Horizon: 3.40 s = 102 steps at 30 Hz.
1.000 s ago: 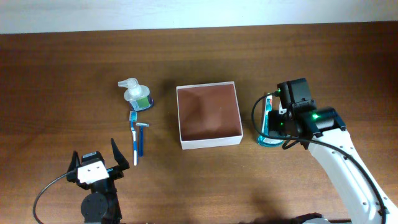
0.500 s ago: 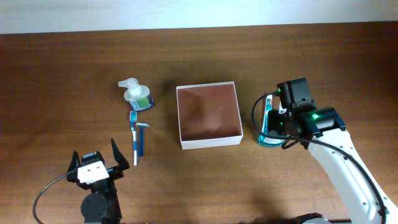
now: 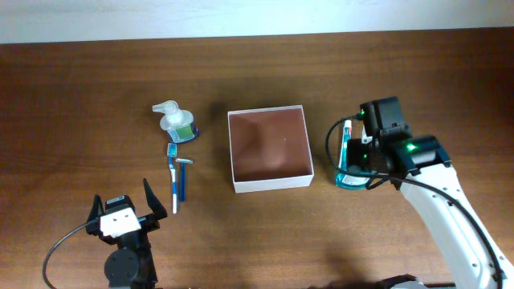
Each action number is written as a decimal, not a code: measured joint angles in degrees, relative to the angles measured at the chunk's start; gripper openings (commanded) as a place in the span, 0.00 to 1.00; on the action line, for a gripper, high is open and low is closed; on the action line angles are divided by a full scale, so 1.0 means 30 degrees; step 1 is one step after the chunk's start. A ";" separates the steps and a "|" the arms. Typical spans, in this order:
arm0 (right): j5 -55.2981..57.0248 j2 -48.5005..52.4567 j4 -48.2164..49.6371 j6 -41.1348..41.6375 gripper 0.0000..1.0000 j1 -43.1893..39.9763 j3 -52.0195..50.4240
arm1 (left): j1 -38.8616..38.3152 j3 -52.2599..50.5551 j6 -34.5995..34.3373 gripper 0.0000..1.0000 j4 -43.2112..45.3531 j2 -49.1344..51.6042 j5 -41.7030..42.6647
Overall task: Pack container
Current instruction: 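Close the right gripper on the Listerine bottle cap, then lift the Listerine bottle and carry it left over the box, then lower the bottle into the box's back corner and open the right gripper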
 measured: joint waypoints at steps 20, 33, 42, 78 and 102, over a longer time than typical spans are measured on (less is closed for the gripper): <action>-0.1202 0.0029 -0.1880 0.0000 0.19 0.0954 0.6426 | 0.0000 0.0000 0.0000 0.99 0.0000 0.0000 0.0000; -0.1355 0.3716 -0.2543 0.0000 0.19 0.3381 1.2298 | 0.0000 0.0000 0.0000 0.99 0.0000 0.0000 0.0000; -0.1275 0.7519 -0.0444 0.0022 0.19 0.4597 1.3019 | 0.0000 0.0000 0.0000 0.99 0.0000 0.0000 0.0000; 0.1290 1.1220 0.1639 0.0452 0.19 0.5792 1.3129 | 0.0000 0.0000 0.0000 0.99 0.0000 0.0000 0.0000; 0.1545 1.2480 0.1566 0.0984 0.18 0.5508 1.3129 | 0.0000 0.0000 0.0000 0.99 0.0000 0.0000 0.0000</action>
